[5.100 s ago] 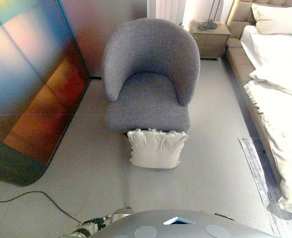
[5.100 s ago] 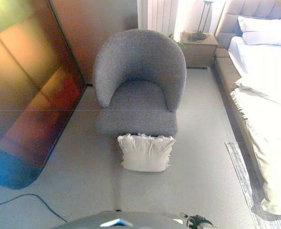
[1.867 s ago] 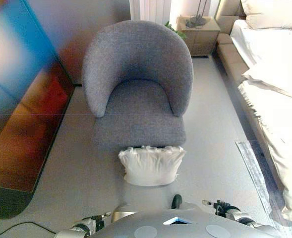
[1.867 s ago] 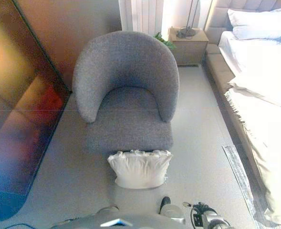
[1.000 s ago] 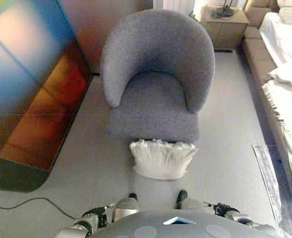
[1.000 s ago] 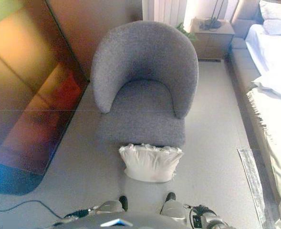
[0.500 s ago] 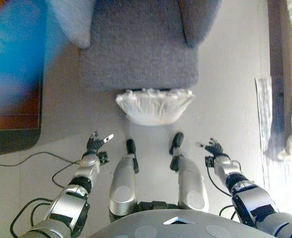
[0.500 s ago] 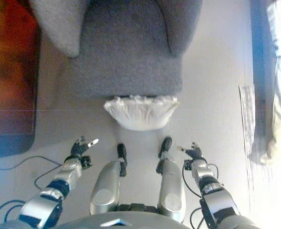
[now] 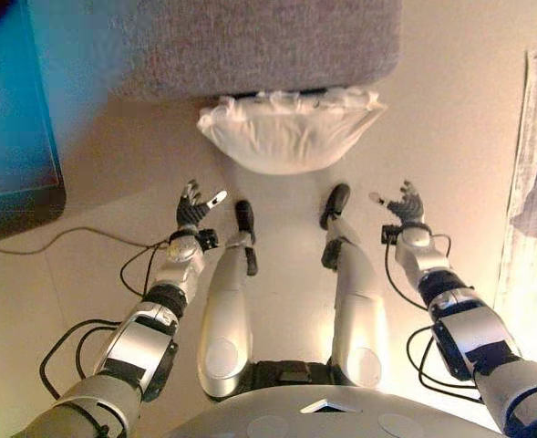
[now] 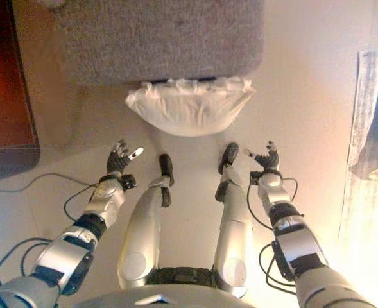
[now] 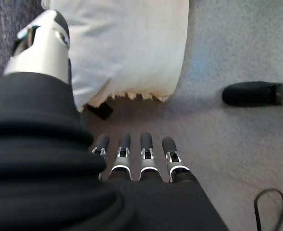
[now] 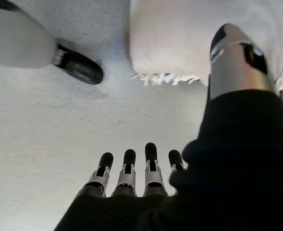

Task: Pick up the cushion and take it to the sofa

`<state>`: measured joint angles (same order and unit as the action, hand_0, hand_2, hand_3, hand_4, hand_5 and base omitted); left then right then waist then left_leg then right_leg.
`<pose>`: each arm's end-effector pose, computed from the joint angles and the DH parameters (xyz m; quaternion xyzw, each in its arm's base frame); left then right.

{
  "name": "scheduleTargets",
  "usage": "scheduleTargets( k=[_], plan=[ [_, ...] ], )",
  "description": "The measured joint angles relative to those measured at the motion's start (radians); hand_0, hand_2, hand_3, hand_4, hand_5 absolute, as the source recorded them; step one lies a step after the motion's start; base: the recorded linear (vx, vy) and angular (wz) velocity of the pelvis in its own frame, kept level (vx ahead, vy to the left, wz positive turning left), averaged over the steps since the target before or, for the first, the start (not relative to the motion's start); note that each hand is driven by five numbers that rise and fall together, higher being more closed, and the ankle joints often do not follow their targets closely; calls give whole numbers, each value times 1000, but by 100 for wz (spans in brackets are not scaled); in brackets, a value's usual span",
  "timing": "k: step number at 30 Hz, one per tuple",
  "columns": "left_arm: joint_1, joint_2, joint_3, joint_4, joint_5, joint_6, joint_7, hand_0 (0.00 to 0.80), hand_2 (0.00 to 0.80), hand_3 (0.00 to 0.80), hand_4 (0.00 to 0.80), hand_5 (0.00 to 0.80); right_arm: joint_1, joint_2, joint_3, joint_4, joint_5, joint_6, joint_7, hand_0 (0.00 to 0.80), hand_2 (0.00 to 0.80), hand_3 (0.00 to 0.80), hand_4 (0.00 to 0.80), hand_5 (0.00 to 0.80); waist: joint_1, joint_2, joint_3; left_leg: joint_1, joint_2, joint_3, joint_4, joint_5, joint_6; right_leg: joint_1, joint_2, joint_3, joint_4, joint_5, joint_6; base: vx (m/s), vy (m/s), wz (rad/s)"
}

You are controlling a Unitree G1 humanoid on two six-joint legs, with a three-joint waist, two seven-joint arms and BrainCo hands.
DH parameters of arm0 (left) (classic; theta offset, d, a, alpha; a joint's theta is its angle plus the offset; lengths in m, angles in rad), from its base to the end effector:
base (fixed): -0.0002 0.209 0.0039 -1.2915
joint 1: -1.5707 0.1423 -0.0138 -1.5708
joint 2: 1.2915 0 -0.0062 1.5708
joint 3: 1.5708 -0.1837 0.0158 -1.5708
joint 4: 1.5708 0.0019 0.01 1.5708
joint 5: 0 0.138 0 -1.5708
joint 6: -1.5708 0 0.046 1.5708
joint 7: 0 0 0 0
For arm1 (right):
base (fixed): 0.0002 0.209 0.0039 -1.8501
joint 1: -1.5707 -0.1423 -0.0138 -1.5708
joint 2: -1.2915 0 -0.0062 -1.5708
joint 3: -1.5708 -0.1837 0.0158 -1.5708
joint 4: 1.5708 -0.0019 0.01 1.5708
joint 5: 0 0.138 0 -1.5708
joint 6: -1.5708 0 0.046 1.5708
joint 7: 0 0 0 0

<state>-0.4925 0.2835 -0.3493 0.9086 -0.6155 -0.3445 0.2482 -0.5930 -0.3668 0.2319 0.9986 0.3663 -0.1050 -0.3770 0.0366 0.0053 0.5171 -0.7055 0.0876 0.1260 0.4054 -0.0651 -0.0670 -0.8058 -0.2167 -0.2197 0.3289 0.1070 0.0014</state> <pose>0.2746 0.1773 0.0108 -0.0445 0.0771 0.1018 0.9908 0.2923 -0.2148 0.0274 -0.0999 0.1424 -0.1982 0.9646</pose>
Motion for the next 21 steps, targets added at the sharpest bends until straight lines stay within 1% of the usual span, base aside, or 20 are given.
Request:
scheduleTargets(
  k=[4, 7, 8, 10, 11, 13, 15, 17, 19, 21],
  plan=[
    [-36, 11, -16, -35, -9, -73, 39, 0, 0, 0, 0, 0, -37, -17, 7, -38, 0, -23, -42, 0, 0, 0, 0, 0, 0, 0, 1, -104, -3, -19, 75, -12, 4, -96, -11, 16, 72, -16, -1, -22, 2, 12],
    [-60, 21, -19, -53, -9, -109, 78, 0, 0, 0, 0, 0, -64, -36, 11, -47, 4, -34, -63, 0, 0, 0, 0, 0, 0, 0, 1, -192, 8, -23, 165, -44, 11, -172, -17, 24, 143, -34, -4, -3, 2, 2],
    [-67, 28, -19, -62, -9, -123, 91, 0, 0, 0, 0, 0, -67, -48, 10, -49, 4, -48, -69, 0, 0, 0, 0, 0, -4, 0, 1, -223, 11, -26, 203, -57, 13, -201, -19, 27, 173, -44, -5, 0, 0, 0],
    [-95, 68, -17, -65, -11, -135, 96, 0, 0, 0, 0, 0, -75, -90, -21, 4, 87, -110, 28, 0, 0, 0, 0, 0, -14, -1, 2, -295, 19, -36, 289, -88, 18, -264, -25, 35, 244, -67, -8, -8, -46, 0],
    [-101, 96, -17, -60, -24, -135, 94, 0, 0, 0, 0, 0, -99, -102, -47, 76, 114, -140, 71, 0, 0, 0, 0, 0, -19, -1, 2, -328, 21, -45, 339, -101, 18, -290, -30, 35, 287, -78, -4, -4, -54, 5],
    [-118, 133, -8, -64, -47, -148, 95, 0, 0, 0, 0, 0, -84, -152, -54, 57, 152, -160, 89, 0, 0, 0, 0, 0, -24, -3, 4, -389, 28, -53, 430, -141, 26, -348, -36, 45, 366, -110, -7, -3, -48, -4],
    [-119, 159, 17, -101, -48, -152, 97, 0, 0, 0, 0, 0, -58, -190, -54, -47, 160, -157, 62, 0, 0, 0, 0, 0, -30, -5, 5, -446, 38, -57, 503, -167, 31, -401, -37, 54, 422, -123, -9, 2, -10, -15],
    [-121, 170, 29, -134, -47, -152, 105, 0, 0, 0, 0, 0, -53, -202, -55, -138, 157, -144, 2, 0, 0, 0, 0, 0, -34, -10, 8, -492, 46, -61, 577, -192, 34, -450, -38, 68, 489, -140, -10, 16, 7, -10],
    [-128, 171, 29, -145, -46, -153, 106, 0, 0, 0, 0, 0, -90, -203, -54, -143, 155, -135, -46, 0, 0, 0, 0, 0, -40, -12, 9, -532, 48, -67, 633, -210, 37, -490, -45, 75, 542, -156, -12, 10, 7, -2],
    [-142, 175, 29, -145, -46, -154, 106, 0, 0, 0, 0, 0, -135, -208, -55, -136, 154, -132, -84, 0, 0, 0, 0, 0, -45, -12, 9, -569, 50, -75, 669, -214, 39, -523, -46, 75, 567, -157, -14, 0, 0, 0]
  ],
)
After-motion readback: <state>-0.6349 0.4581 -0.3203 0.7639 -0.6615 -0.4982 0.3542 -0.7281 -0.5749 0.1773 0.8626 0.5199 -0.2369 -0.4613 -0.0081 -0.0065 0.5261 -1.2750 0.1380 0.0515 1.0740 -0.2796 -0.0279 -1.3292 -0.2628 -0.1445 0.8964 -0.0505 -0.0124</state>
